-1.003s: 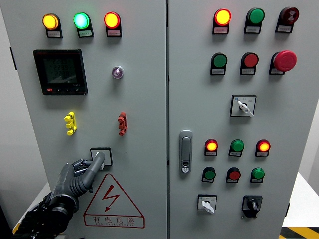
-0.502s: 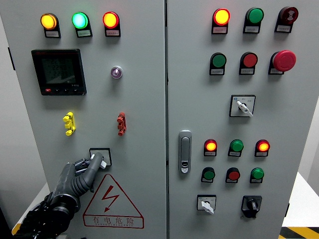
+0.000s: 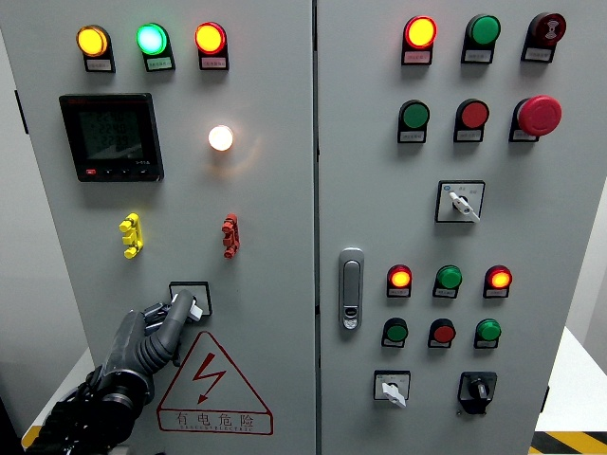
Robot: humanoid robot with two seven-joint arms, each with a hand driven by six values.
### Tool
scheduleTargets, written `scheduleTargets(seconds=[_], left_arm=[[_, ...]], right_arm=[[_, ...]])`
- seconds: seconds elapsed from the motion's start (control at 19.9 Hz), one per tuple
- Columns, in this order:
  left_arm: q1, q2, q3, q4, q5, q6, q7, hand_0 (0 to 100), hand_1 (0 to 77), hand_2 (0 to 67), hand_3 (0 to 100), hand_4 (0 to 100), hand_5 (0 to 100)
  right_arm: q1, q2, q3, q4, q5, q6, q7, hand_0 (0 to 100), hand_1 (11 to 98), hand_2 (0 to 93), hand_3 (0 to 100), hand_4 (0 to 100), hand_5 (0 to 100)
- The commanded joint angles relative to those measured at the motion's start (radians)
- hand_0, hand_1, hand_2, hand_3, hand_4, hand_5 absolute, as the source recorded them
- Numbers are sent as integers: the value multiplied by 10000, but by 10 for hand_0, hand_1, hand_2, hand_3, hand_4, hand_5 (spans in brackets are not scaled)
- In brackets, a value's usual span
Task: Turn on light switch 1
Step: 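Twist the white lever clockwise with the left hand, then release the lever and open the left hand's fingers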
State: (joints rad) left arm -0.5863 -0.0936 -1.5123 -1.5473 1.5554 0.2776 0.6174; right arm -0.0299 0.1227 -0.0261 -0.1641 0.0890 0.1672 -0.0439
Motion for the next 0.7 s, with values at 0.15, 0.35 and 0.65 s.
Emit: scheduleTargets(seconds=[0.15, 0.35, 0.65], left_arm=[[3, 0, 28, -5, 0, 1, -7, 0, 491, 492, 1000, 1000, 914], [3, 0, 59, -5, 0, 1, -7, 0, 514, 492, 1000, 1000, 914], [18, 16, 59, -36, 16, 32, -22, 0, 533, 494, 1000, 1000, 913]], right_arm=[[-8, 0, 0, 0, 0, 0, -6, 0, 226, 0, 111, 230, 146], [7, 0, 0, 0, 0, 0, -6, 0, 226, 0, 111, 230, 146], [7, 0, 0, 0, 0, 0, 9, 0, 225, 0, 111, 230, 146]])
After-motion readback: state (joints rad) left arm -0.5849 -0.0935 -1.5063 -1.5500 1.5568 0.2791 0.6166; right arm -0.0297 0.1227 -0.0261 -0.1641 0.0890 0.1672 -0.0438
